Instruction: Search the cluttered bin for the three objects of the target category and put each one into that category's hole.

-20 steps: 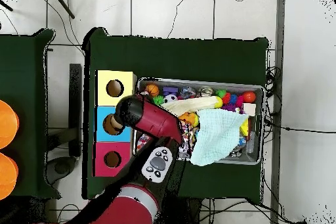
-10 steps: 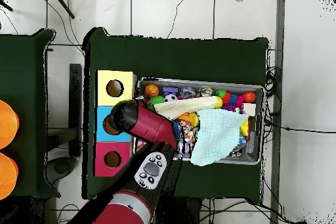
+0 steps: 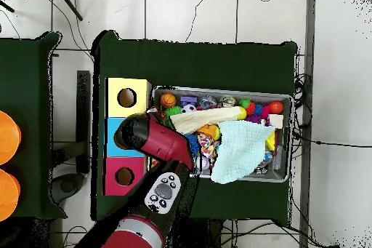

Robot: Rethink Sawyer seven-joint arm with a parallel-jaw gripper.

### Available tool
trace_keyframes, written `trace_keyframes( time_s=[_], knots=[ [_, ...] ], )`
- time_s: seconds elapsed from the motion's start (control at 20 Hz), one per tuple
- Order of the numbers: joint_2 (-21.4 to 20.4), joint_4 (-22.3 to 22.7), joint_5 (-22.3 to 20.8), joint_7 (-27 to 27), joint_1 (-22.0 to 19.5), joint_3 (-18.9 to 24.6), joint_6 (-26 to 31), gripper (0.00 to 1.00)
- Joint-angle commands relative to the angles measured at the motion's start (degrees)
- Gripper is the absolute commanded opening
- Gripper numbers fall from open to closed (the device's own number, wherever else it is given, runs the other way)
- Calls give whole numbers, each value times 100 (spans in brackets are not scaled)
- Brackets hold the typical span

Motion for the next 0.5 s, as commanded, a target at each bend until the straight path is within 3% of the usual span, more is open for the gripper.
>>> trace_keyframes(
  time_s=[0.05,0.5],
  knots=[
    [187,339,271,1220,-27,912,-402,100],
    [225,466,162,1094,-371,1409,-1209,100]
  ],
)
